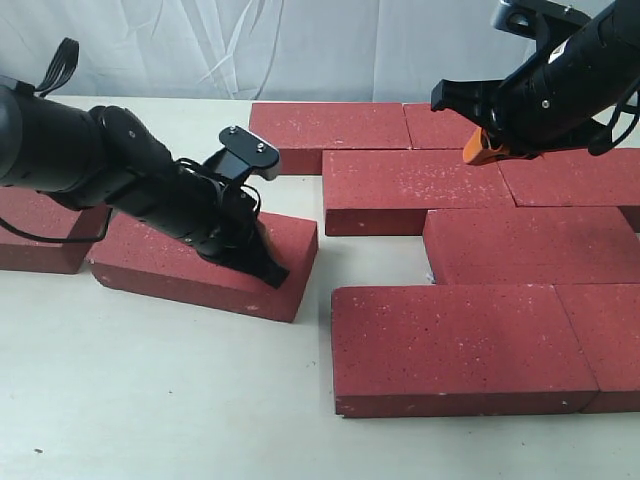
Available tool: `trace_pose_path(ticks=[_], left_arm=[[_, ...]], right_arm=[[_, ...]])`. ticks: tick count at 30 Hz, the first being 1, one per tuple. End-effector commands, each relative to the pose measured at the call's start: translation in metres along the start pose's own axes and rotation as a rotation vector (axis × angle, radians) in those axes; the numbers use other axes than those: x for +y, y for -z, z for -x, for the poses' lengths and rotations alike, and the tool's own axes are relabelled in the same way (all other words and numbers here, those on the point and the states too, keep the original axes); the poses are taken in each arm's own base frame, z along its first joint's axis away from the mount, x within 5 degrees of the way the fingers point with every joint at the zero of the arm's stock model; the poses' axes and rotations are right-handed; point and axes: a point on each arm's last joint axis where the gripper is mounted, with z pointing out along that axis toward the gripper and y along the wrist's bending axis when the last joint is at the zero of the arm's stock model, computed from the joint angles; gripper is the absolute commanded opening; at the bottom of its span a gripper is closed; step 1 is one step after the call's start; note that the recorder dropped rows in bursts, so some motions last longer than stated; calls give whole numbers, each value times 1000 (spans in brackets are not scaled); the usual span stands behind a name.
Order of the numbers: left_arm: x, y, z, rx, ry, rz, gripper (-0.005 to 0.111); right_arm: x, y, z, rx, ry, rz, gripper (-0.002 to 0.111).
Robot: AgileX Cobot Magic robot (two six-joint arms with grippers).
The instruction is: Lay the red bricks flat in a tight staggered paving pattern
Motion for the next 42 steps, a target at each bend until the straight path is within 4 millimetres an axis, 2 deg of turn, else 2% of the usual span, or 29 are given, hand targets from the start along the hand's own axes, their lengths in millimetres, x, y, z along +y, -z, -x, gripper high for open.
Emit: trace_pose_path(ticks=[1,10,20,28,33,36,42], left_arm=[[0,-6,-3,-1,53,-4,0],[0,-7,0,-26,95,-15,0],[0,-4,12,-79,148,-23,0],[1,-1,14,-94,122,-8,0],[17,20,18,-138,124,42,0],[35,40,17,-165,167,69,0],[75,68,-4,-72,306,195,0]], right_arm=[[0,5,3,-27,17,1,-1],[0,5,3,-27,23,3,-1],[0,5,3,-27,23,3,-1],[0,5,3,-27,23,3,-1],[0,5,3,-27,23,3,-1],[0,5,3,-27,23,3,-1],[0,5,3,-27,23,3,-1]])
